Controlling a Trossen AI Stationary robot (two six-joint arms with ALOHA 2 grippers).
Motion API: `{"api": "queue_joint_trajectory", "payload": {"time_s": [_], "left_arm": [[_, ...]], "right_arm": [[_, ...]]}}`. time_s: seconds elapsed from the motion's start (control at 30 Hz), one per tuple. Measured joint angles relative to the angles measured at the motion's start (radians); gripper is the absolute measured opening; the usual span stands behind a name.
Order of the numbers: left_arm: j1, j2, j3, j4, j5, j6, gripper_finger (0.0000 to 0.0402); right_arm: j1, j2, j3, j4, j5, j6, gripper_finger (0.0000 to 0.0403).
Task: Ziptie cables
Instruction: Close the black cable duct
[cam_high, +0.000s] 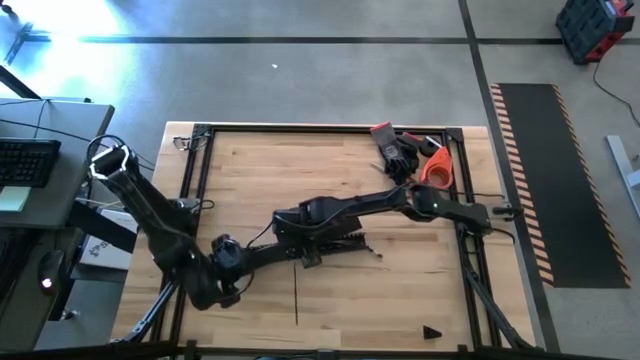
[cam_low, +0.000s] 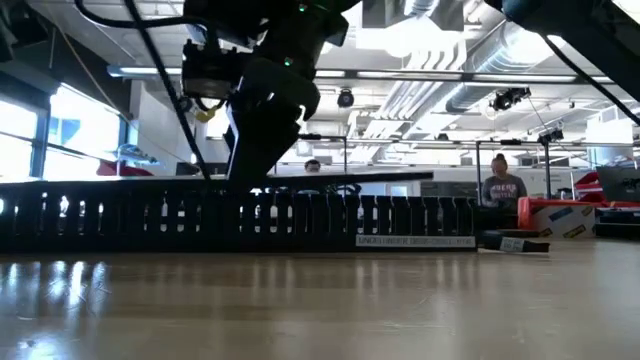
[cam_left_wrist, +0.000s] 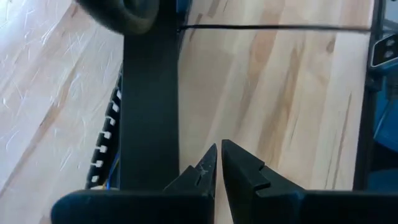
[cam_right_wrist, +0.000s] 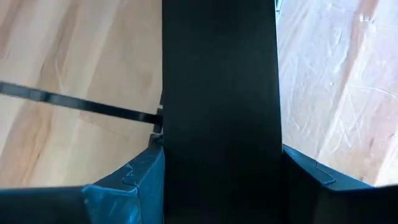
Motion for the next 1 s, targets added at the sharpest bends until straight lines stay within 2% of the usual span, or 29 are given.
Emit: {"api": "queue_joint_trajectory", "payload": {"time_s": [0.2,0.37,0.47,0.6,0.83,1.0], "left_arm": [[-0.019,0.008,0.000,0.025,-0.060,-0.028,0.0000],[-0.015,-0.039,0.000,0.023,-0.142,-0.018,0.0000],[-0.006,-0.040,0.000,0.006,-0.141,-0.001,0.0000],[0.005,-0.032,-0.039,0.003,-0.136,-0.007,0.0000],[0.017,-0.031,-0.172,0.148,-0.109,-0.019,0.0000],[0.033,-0.032,-0.219,0.216,-0.106,-0.002,0.0000]], "right_arm": [[0.000,0.001,0.036,-0.032,-0.001,0.035,0.0203],[0.000,-0.003,0.087,-0.061,-0.004,0.193,0.0203],[0.000,-0.002,0.089,-0.072,-0.013,0.261,0.0203],[0.000,-0.003,0.057,-0.065,-0.081,0.311,0.0203],[-0.001,-0.001,0.024,-0.051,-0.088,0.331,0.0203],[-0.002,-0.001,0.024,-0.046,-0.101,0.334,0.0203]]}}
